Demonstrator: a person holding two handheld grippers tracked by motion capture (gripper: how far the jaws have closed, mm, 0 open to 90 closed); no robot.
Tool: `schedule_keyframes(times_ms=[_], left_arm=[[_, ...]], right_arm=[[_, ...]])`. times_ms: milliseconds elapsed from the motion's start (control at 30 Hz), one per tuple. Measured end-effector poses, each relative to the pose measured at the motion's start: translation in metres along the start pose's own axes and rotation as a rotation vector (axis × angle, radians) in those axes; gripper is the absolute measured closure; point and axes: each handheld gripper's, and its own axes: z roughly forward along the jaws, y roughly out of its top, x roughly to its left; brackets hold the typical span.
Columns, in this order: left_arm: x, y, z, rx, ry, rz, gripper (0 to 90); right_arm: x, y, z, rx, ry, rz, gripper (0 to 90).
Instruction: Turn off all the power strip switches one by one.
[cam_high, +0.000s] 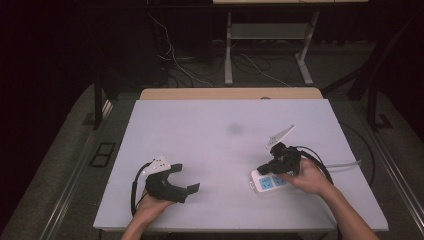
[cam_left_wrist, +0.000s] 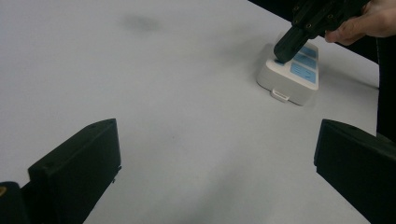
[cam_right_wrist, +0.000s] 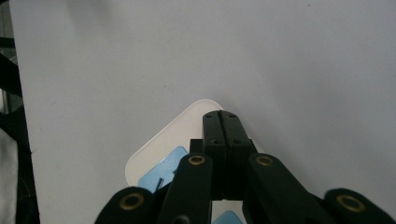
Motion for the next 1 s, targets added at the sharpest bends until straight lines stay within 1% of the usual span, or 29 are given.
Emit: schedule_keyframes(times_ms=[33, 67, 100, 133, 233, 400, 467, 567, 767, 900, 1000], left_arm=[[0.0, 0.0, 0.0, 0.0, 0.0, 0.001, 0.0], [0.0, 0.0, 0.0, 0.001, 0.0, 0.001, 0.0], [0.001, 0.0, 0.0, 0.002, -0.001, 0.001, 0.0], [0.001, 0.0, 0.0, 0.002, -0.001, -0.001, 0.0], [0.001, 0.0, 0.0, 0.002, -0.002, 0.0, 0.0], [0.001, 0.0, 0.0, 0.001, -0.001, -0.001, 0.0], [0.001, 0.0, 0.0, 0.001, -0.001, -0.002, 0.0], [0.0, 0.0, 0.0, -0.002, -0.003, -0.002, 0.0], [-0.001, 0.001, -0.001, -0.008, -0.004, 0.0, 0.0], [-0.001, 0.001, -0.001, -0.013, -0.005, 0.001, 0.0], [-0.001, 0.001, -0.002, -0.016, -0.005, -0.001, 0.0]], right_arm=[[0.0, 0.0, -0.001, 0.002, -0.001, -0.005, 90.0], [0.0, 0.0, -0.003, -0.021, 0.009, -0.007, 90.0], [-0.001, 0.0, -0.006, -0.021, -0.001, -0.006, 90.0], [-0.001, 0.0, -0.007, -0.009, -0.006, 0.0, 90.0], [-0.004, -0.003, -0.01, -0.018, -0.002, 0.011, 90.0], [-0.008, -0.005, -0.023, -0.09, 0.0, 0.036, 90.0], [-0.01, -0.008, -0.03, -0.118, -0.005, 0.059, 90.0], [-0.011, -0.013, -0.04, -0.153, -0.038, 0.084, 89.5], [-0.009, -0.024, -0.057, -0.238, -0.084, 0.137, 77.4], [-0.006, -0.035, -0.066, -0.288, -0.127, 0.181, 64.1], [-0.004, -0.042, -0.07, -0.327, -0.147, 0.216, 53.6]])
